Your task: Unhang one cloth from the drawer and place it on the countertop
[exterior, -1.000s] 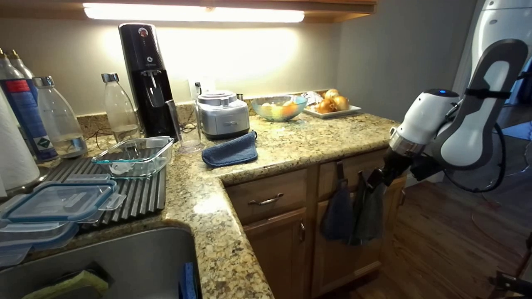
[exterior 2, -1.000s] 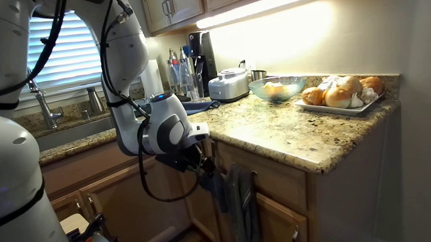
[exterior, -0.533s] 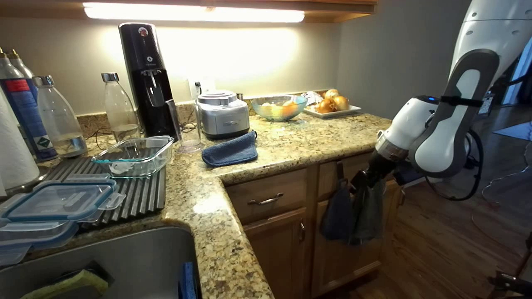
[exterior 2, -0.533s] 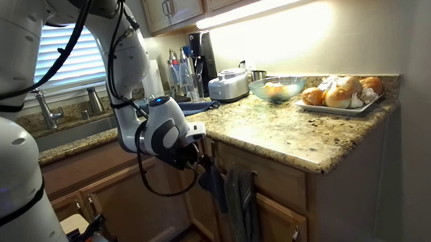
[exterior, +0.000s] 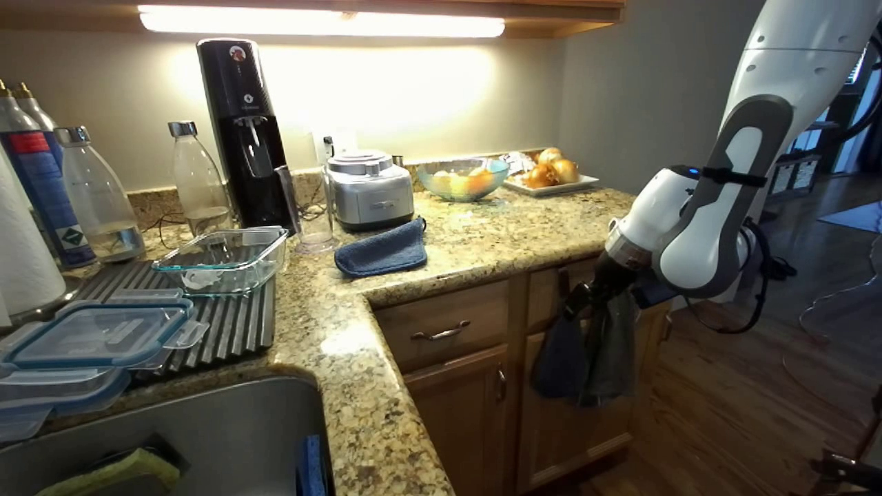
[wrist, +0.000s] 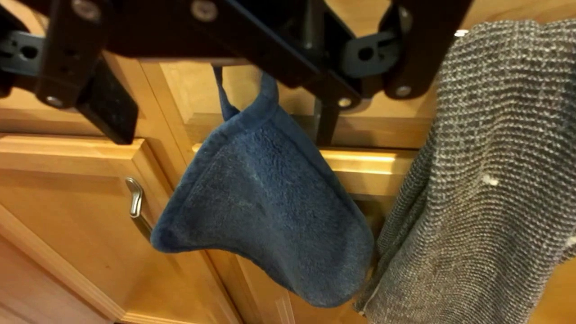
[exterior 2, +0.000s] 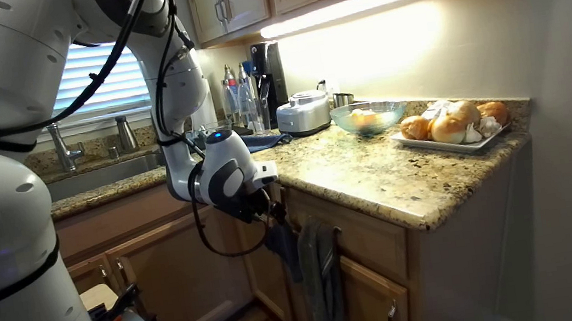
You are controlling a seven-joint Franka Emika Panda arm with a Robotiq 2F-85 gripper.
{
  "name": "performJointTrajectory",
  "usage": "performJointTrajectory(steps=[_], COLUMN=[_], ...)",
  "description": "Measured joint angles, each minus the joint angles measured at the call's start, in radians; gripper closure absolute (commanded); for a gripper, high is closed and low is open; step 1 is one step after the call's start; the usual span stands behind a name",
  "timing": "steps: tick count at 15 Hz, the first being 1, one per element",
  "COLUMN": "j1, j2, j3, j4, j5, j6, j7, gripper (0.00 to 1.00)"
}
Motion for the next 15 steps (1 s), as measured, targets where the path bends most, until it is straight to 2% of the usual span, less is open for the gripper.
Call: performJointTrajectory(steps=[15], j1=[0.025], j2=[0.142], j3=[-0.027], j4=[0.14], j5=[0.067], j6=[0.0], j7=[-0.041], gripper=[0.0])
